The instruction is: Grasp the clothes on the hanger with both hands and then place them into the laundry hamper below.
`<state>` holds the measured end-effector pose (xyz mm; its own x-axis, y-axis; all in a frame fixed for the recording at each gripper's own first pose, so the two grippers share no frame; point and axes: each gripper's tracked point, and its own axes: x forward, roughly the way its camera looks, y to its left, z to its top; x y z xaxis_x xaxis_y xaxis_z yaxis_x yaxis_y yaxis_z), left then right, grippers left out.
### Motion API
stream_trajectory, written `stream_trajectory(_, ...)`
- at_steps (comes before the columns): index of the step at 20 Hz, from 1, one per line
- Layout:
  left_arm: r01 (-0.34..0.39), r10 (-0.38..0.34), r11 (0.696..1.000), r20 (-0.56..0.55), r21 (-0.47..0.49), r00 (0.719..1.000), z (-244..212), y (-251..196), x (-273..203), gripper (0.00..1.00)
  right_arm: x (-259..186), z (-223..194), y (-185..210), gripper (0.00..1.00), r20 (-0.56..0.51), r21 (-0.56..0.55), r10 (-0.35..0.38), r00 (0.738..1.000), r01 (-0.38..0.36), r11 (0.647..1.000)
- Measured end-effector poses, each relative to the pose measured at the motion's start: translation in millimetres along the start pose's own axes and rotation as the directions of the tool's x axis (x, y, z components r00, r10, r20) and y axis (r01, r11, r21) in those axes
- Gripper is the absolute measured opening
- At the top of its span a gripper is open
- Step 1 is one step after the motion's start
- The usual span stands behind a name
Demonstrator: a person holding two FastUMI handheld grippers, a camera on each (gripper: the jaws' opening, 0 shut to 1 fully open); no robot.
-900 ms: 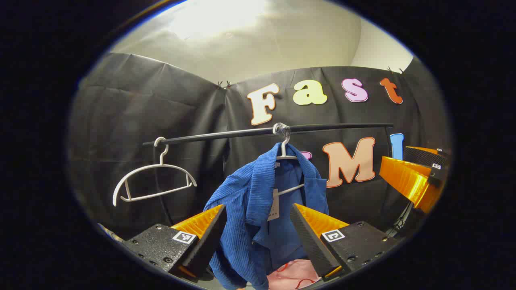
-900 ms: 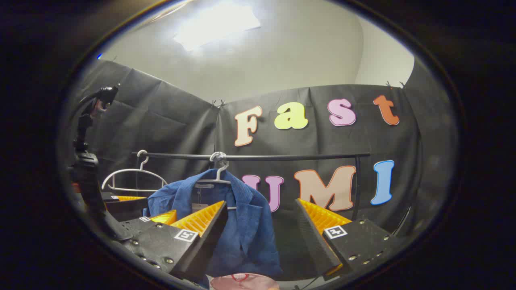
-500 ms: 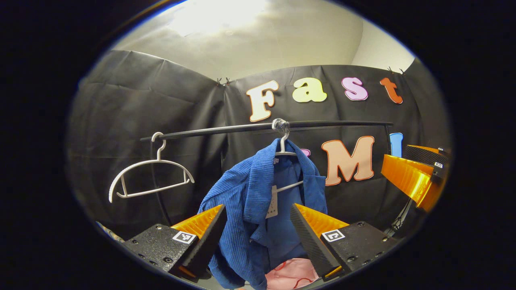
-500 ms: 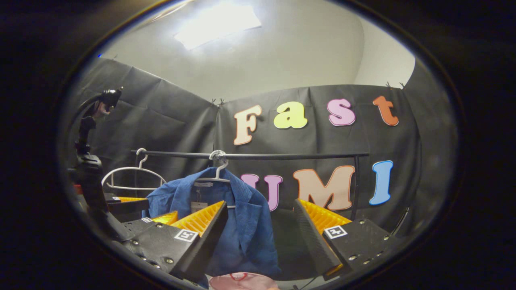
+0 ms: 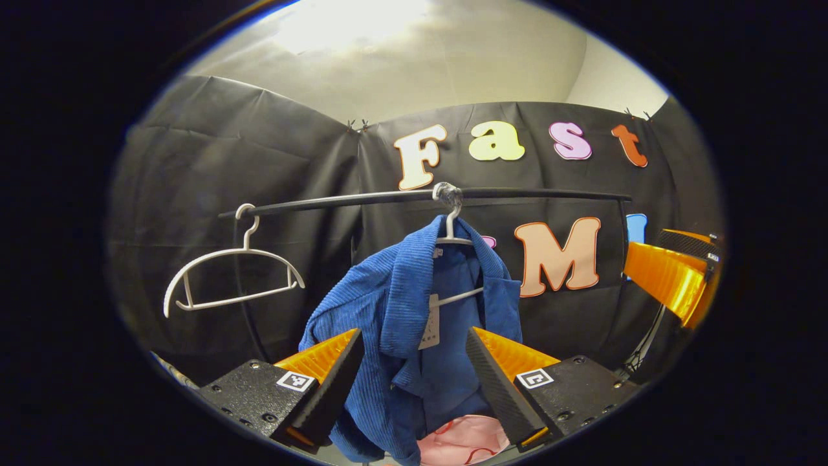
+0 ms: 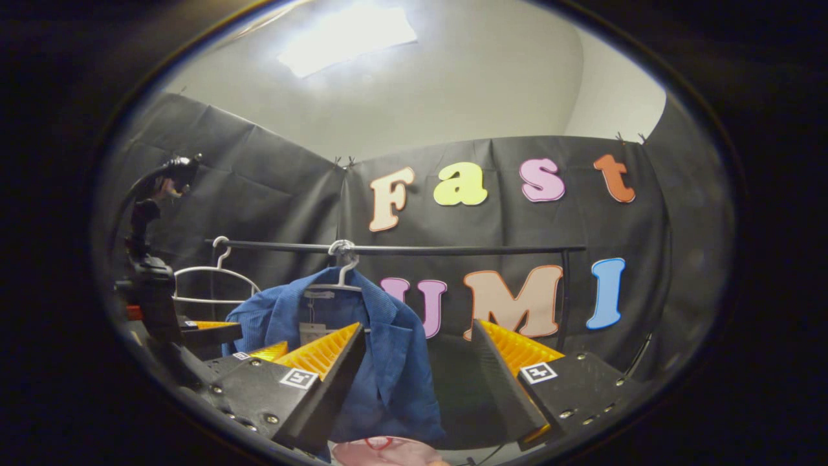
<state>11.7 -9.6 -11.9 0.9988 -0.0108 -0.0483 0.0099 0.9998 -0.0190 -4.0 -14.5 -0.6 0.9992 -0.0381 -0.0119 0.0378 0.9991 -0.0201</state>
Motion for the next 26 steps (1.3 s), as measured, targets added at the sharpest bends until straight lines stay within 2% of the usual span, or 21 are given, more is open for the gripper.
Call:
stream_trajectory(5, -0.051, 0.051, 0.999, -0.028, 0.004, 0.998, -18, 2, 19, 0.99, -7, -2, -14, 0.98, -0.016, -0.025, -0.027, 1.000, 0.027, 0.999)
stream_trajectory(10, -0.145, 0.147, 0.989, -0.060, 0.034, 0.987, -41, 18, 36, 0.96, -4, -1, -29, 0.98, -0.026, -0.050, -0.045, 0.999, 0.044, 0.998)
stream_trajectory(13, -0.203, 0.207, 0.977, -0.074, 0.062, 0.975, -53, 36, 48, 0.96, 7, -5, -28, 0.98, -0.030, -0.054, -0.034, 0.999, 0.032, 0.998)
stream_trajectory(17, -0.242, 0.249, 0.964, -0.056, 0.107, 0.967, -56, 53, 62, 0.94, 22, -13, -19, 0.98, -0.036, -0.051, -0.006, 0.999, 0.004, 0.999)
stream_trajectory(18, -0.244, 0.251, 0.963, -0.052, 0.117, 0.966, -56, 55, 65, 0.80, 26, -15, -16, 0.98, -0.038, -0.051, 0.000, 0.999, -0.001, 0.999)
stream_trajectory(19, -0.243, 0.251, 0.961, -0.049, 0.129, 0.967, -57, 56, 67, 0.87, 30, -18, -14, 0.98, -0.041, -0.049, 0.006, 0.999, -0.008, 0.999)
stream_trajectory(20, -0.245, 0.253, 0.960, -0.045, 0.139, 0.966, -57, 58, 70, 0.82, 33, -20, -11, 0.98, -0.044, -0.047, 0.013, 0.999, -0.015, 0.999)
stream_trajectory(23, -0.236, 0.246, 0.961, -0.053, 0.144, 0.968, -62, 63, 78, 0.56, 44, -27, -4, 0.98, -0.053, -0.041, 0.030, 0.998, -0.032, 0.999)
stream_trajectory(26, -0.222, 0.232, 0.965, -0.063, 0.140, 0.971, -64, 64, 79, 0.25, 54, -36, 1, 0.98, -0.069, -0.047, 0.043, 0.997, -0.046, 0.998)
